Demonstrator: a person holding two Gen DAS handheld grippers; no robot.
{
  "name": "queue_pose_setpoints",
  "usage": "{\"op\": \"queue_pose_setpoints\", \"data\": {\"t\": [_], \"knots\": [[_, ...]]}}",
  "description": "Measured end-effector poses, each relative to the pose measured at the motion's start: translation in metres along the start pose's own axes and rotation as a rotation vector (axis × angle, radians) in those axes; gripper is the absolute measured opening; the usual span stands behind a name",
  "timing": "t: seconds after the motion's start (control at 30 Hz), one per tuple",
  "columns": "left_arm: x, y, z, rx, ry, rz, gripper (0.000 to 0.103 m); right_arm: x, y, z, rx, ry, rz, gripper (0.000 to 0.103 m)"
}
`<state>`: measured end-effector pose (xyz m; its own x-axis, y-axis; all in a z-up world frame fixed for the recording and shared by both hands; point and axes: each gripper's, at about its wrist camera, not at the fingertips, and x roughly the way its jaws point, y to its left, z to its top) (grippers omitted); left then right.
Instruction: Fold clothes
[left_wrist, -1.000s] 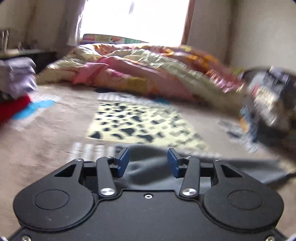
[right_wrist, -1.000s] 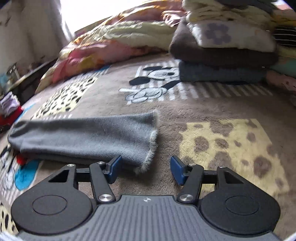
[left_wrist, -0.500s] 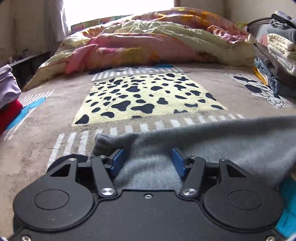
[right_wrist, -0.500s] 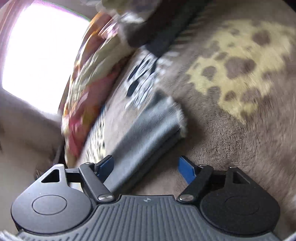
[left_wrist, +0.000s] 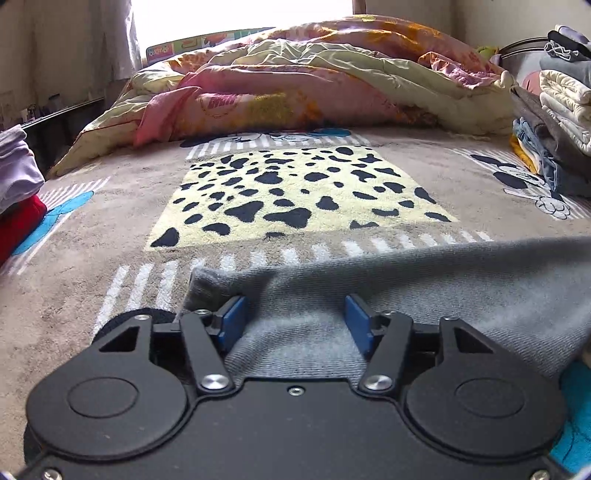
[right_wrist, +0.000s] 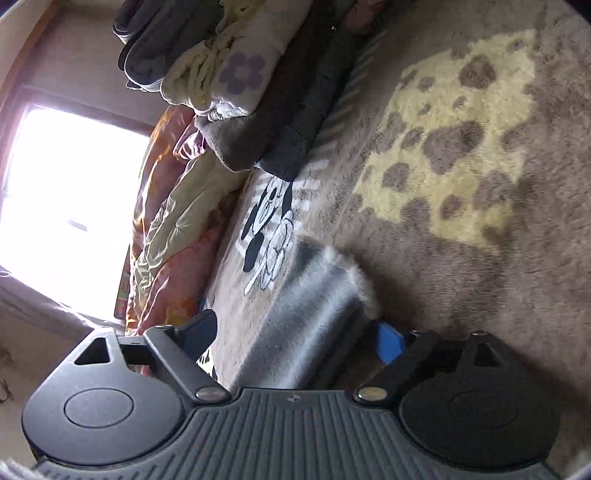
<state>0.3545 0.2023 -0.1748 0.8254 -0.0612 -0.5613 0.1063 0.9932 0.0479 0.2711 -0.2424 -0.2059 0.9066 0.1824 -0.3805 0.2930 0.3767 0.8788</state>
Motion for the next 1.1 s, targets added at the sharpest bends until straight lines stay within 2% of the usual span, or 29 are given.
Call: {"op": "queue_pose_setpoints", "data": {"t": [0.13, 0.17, 0.2, 0.23, 0.27, 0.47, 0.6, 0.67, 0.87, 0.97, 1.03, 1.07, 1.1], "knots": [[0.0, 0.0, 0.001, -0.002, 0.001, 0.0, 0.058, 0.01, 0.01, -0.002, -0.05, -0.013, -0.039, 0.088], [0.0, -0.001, 0.001, -0.003, 0.001, 0.001, 0.058, 0.011, 0.01, -0.004, -0.059, -0.018, -0.041, 0.078], [-0.001, -0.001, 0.001, -0.003, 0.002, 0.001, 0.058, 0.013, 0.007, -0.005, -0.05, -0.016, -0.033, 0.049], [-0.001, -0.001, 0.002, -0.003, 0.003, 0.002, 0.058, 0.017, 0.0, -0.006, -0.01, 0.001, -0.017, 0.03], [-0.002, -0.002, 0.002, 0.0, 0.004, 0.005, 0.058, 0.02, -0.01, -0.007, 0.043, 0.012, -0.008, 0.016], [-0.011, -0.008, 0.003, 0.033, 0.018, 0.003, 0.058, 0.005, -0.017, 0.001, 0.04, 0.003, 0.087, 0.016], [-0.018, -0.019, 0.003, 0.054, 0.027, -0.08, 0.058, -0.018, -0.015, 0.025, -0.008, -0.001, 0.111, 0.016], [-0.02, -0.031, 0.002, 0.088, 0.016, -0.085, 0.058, -0.03, -0.02, 0.041, 0.004, -0.032, 0.119, 0.016], [-0.038, -0.078, 0.008, 0.2, -0.064, -0.08, 0.058, -0.054, -0.023, 0.077, -0.039, -0.08, 0.12, 0.013], [-0.051, -0.106, 0.012, 0.269, -0.139, -0.076, 0.058, -0.057, -0.031, 0.079, -0.017, -0.069, 0.089, 0.013], [-0.057, -0.121, 0.013, 0.291, -0.176, -0.108, 0.058, -0.061, -0.035, 0.073, -0.01, -0.055, 0.061, 0.017], [-0.059, -0.128, 0.012, 0.304, -0.183, -0.119, 0.058, -0.064, -0.037, 0.066, -0.012, -0.041, 0.041, 0.026], [-0.059, -0.135, 0.01, 0.32, -0.19, -0.131, 0.058, -0.065, -0.038, 0.06, -0.008, -0.03, 0.024, 0.054]]}}
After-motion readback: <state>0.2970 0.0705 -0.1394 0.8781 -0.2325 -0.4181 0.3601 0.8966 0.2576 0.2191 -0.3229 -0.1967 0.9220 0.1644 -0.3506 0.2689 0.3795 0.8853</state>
